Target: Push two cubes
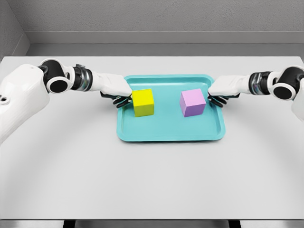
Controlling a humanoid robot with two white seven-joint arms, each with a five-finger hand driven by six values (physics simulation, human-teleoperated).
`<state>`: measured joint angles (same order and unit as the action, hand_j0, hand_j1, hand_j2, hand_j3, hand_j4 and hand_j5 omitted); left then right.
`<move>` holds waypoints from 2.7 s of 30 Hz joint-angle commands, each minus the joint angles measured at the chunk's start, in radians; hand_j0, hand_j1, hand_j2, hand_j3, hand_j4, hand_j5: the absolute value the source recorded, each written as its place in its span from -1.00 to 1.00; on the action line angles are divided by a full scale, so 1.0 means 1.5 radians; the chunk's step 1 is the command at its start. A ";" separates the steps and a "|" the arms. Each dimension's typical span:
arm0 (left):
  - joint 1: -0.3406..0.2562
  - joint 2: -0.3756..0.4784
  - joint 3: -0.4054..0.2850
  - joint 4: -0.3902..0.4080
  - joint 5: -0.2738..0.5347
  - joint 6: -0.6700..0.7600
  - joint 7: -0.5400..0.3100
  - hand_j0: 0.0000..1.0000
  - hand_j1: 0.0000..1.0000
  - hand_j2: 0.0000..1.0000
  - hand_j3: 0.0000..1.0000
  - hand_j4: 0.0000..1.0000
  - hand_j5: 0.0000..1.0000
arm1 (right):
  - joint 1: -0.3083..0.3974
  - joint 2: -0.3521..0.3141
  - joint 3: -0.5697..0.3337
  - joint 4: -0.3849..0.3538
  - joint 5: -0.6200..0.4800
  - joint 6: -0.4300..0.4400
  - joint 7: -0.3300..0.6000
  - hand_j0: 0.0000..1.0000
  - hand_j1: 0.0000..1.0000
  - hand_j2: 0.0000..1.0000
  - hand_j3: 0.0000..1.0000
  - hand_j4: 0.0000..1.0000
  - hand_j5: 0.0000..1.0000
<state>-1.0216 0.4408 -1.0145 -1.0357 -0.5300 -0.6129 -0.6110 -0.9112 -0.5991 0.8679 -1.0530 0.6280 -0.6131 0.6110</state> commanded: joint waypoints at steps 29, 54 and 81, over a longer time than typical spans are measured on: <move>-0.012 -0.036 0.004 0.011 -0.027 0.001 0.000 -0.88 -0.88 -0.88 -0.88 -0.88 -0.88 | -0.007 0.024 0.039 -0.046 0.001 0.001 0.000 -0.91 -0.91 -0.91 -0.91 -0.91 -0.91; -0.028 -0.047 0.036 0.012 -0.028 0.001 0.000 -0.88 -0.88 -0.88 -0.88 -0.88 -0.88 | 0.019 -0.088 -0.064 -0.052 -0.011 0.001 0.000 -0.46 -0.46 -0.46 -0.46 -0.46 -0.46; -0.042 -0.197 0.161 0.172 -0.163 0.001 0.000 -0.93 -0.93 -0.93 -0.93 -0.93 -0.93 | 0.039 -0.143 -0.165 -0.070 -0.083 0.001 0.000 1.00 1.00 1.00 1.00 1.00 1.00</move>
<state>-1.0845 0.1408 -0.8125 -0.7787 -0.7768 -0.6132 -0.6111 -0.8529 -0.8100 0.6219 -1.1596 0.5085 -0.6134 0.6113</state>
